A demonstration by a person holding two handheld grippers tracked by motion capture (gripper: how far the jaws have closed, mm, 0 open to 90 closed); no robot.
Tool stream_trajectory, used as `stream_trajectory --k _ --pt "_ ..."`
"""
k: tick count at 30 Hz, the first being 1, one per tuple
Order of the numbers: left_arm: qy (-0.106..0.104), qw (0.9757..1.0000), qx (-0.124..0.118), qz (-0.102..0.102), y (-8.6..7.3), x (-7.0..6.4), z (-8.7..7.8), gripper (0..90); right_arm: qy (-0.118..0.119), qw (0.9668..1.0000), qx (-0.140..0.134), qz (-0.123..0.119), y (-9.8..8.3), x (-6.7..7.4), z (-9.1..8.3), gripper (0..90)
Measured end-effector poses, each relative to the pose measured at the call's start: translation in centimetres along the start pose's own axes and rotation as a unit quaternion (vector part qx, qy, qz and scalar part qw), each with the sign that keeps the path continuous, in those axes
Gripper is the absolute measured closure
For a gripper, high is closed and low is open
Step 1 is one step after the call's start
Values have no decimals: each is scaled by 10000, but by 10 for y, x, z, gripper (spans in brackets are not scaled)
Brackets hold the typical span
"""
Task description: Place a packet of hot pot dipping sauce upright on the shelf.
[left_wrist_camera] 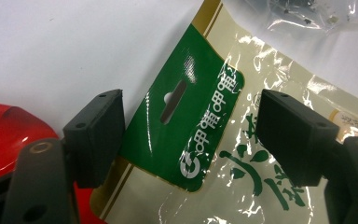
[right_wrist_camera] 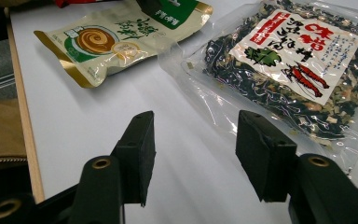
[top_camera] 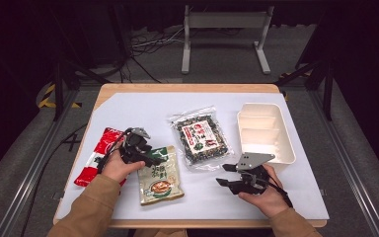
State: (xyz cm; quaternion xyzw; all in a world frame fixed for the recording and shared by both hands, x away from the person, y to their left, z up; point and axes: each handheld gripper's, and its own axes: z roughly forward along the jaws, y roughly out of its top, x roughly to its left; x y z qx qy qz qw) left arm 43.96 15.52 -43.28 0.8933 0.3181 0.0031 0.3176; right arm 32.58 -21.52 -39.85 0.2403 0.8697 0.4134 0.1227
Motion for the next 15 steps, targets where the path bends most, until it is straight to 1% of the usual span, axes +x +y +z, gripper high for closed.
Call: stream_trajectory --k 2,4,8,11,13,14,15 --pt "66 9999 22 84 0 -2 -1 277 4 10000 3 -4 0 0 0 475" --pt "81 9999 -22 96 0 -4 -4 280 10 10000 -3 -6 0 0 0 474" --pt "76 9997 -190 121 -1 -6 -11 301 18 10000 -14 -3 0 -1 0 471" --pt "-30 9996 -276 96 -2 -7 -17 327 24 10000 -13 -9 1 -1 0 468" --pt "-121 9993 -311 150 -2 -9 -20 346 31 10000 -9 -14 1 -1 1 465" --pt "-164 9992 -349 140 -3 -10 -22 365 41 10000 -12 -17 1 -1 1 465" --pt "-206 9990 -350 183 -2 -11 -22 374 46 10000 -13 -19 2 -1 1 465"
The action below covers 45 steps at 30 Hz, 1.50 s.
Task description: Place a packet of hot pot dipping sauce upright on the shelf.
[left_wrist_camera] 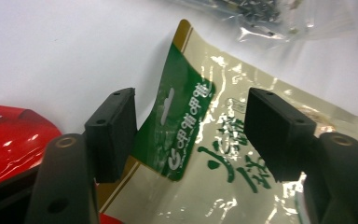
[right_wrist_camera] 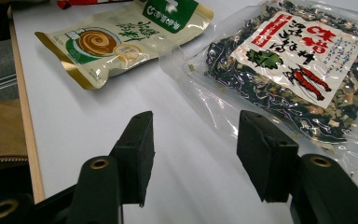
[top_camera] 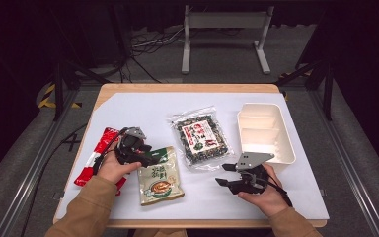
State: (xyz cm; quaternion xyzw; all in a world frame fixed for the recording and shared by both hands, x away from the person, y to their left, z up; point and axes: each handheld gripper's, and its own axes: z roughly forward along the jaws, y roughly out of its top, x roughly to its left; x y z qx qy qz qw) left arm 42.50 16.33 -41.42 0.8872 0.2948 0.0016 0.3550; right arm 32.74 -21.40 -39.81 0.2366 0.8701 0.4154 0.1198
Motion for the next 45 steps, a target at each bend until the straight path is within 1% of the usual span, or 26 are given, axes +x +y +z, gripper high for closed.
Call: stream_trajectory --k 2,3,4,5,7,9,10,12,14,16,17,19,20,22,23,24,29,32,34,35,37,38,41,43,44,45 --pt "-112 9999 8 13 0 -3 -1 393 5 10000 4 -5 0 0 1 465" --pt "-112 9999 8 13 0 -3 -1 400 5 10000 4 -5 0 0 1 465" --pt "-145 9999 33 80 1 -4 -1 404 19 10000 13 -17 1 0 1 463" --pt "-201 9998 54 61 0 -4 0 411 22 10000 14 -21 1 1 2 463" --pt "-216 9997 83 60 0 -4 0 421 24 10000 16 -25 1 1 2 462" --pt "-265 9994 200 44 0 -4 3 440 24 10000 20 -31 1 1 2 461" --pt "-275 9991 334 25 -1 -4 6 462 30 10000 21 -33 1 1 3 460" --pt "-233 9984 516 12 -1 -4 11 489 36 10000 23 -40 1 1 3 459" --pt "-171 9982 576 12 -1 -4 13 505 35 10000 25 -36 1 1 3 456" --pt "-114 9982 585 28 -1 -3 13 543 32 10000 31 -38 1 1 3 455" --pt "-91 9980 617 -38 -2 -3 13 572 44 10000 39 -35 1 1 3 455" --pt "-53 9980 619 -83 -2 1 14 634 63 10000 52 -34 1 0 4 455" --pt "8 9979 641 -96 -3 1 14 682 77 9999 50 -54 1 0 4 459" --pt "87 9977 667 -32 -3 2 14 749 54 9999 40 -139 1 1 4 471" --pt "136 9976 675 -57 -3 1 14 769 52 9999 37 -155 1 1 4 472" --pt "146 9977 666 -27 -3 2 14 800 54 9999 33 -150 1 1 4 472" --pt "235 9973 699 13 -3 2 15 857 104 9999 52 -99 1 -1 5 472" --pt "262 9972 700 34 -3 2 14 874 123 9999 54 -84 1 -1 5 474" --pt "269 9972 698 2 -3 1 14 881 135 9999 61 -71 1 -1 5 477" --pt "289 9973 670 58 -3 1 13 885 135 9999 64 -63 1 -1 5 478" --pt "273 9976 628 29 -2 0 12 891 141 9999 60 -61 1 -2 5 479" --pt "246 9978 608 73 -2 0 10 892 134 9999 58 -62 1 -2 5 479" --pt "192 9986 492 25 -1 -2 5 894 140 9999 58 -57 1 -2 5 478" --pt "95 9992 398 -4 -1 -2 1 895 140 9999 52 -65 1 -2 5 478" --pt "56 9992 391 22 0 -2 -2 895 145 9999 45 -58 1 -2 5 478" --pt "71 9992 382 69 1 -3 -3 895 147 9999 36 -55 1 -2 4 479"
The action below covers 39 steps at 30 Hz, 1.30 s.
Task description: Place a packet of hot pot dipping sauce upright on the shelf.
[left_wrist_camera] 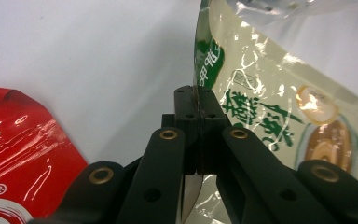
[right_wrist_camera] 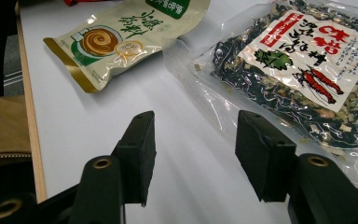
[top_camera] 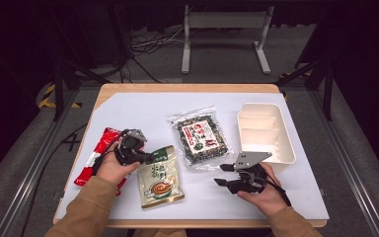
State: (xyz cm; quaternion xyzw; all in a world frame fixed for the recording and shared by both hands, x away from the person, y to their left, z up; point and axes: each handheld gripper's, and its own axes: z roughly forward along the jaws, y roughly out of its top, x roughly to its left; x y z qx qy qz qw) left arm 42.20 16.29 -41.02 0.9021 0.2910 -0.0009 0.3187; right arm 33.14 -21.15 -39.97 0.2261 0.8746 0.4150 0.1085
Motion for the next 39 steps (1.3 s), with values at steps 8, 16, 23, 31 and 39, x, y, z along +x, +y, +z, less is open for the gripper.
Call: stream_trajectory --k 8,16,23,31,39 --pt "36 9995 -106 283 8 -17 -17 896 -8 10000 -51 3 1 -1 -1 478" --pt "141 9963 -516 676 13 -37 -37 897 -25 9999 -100 3 2 -2 -4 478" --pt "-82 9923 -652 1051 16 -51 -58 897 -20 9999 -146 1 4 -1 -7 478" --pt "-40 9855 -782 1507 19 -75 -75 897 23 9998 -208 -20 6 1 -9 478" --pt "-70 9810 -885 1725 20 -85 -82 898 170 9993 -338 -10 11 4 -9 479"
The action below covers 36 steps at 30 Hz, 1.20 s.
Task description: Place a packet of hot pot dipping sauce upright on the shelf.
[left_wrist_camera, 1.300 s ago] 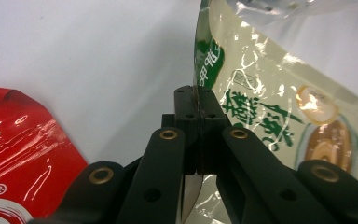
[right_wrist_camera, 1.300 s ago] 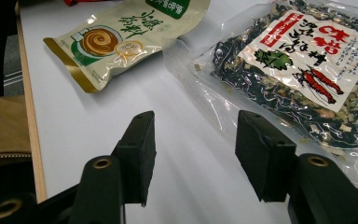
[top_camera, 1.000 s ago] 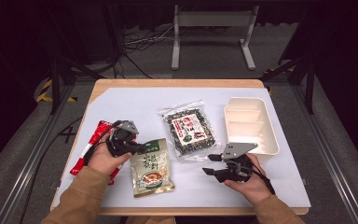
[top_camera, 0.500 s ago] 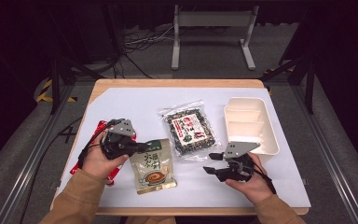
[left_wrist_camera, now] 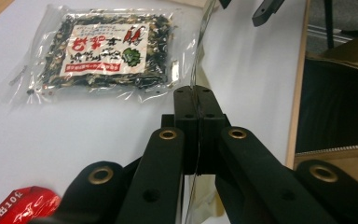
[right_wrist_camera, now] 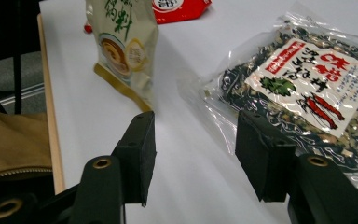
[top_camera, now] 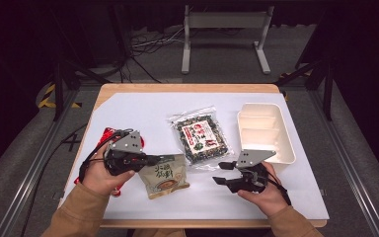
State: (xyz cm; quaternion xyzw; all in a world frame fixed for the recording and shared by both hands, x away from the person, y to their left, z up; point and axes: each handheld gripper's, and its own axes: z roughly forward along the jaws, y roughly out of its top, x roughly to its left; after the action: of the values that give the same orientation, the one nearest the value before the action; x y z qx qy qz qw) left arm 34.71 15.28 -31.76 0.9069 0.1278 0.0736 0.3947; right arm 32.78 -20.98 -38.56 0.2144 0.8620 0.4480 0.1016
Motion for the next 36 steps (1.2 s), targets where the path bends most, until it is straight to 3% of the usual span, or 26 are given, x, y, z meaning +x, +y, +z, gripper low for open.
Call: stream_trajectory --k 4,6,14,25,36 --pt "29 10000 -43 49 2 -2 -4 898 46 10000 -57 -29 4 3 -1 478" --pt "186 9998 -53 55 3 -4 -5 898 44 10000 -78 -38 5 3 -2 479" --pt "243 9992 -311 70 6 -6 -12 898 184 9994 -286 -108 19 7 2 474" --pt "-12 9992 -371 166 12 -16 -10 898 569 9959 -662 -243 49 15 12 484" --pt "-206 9987 -395 256 18 -25 -3 898 780 9932 -724 -477 68 25 22 534"
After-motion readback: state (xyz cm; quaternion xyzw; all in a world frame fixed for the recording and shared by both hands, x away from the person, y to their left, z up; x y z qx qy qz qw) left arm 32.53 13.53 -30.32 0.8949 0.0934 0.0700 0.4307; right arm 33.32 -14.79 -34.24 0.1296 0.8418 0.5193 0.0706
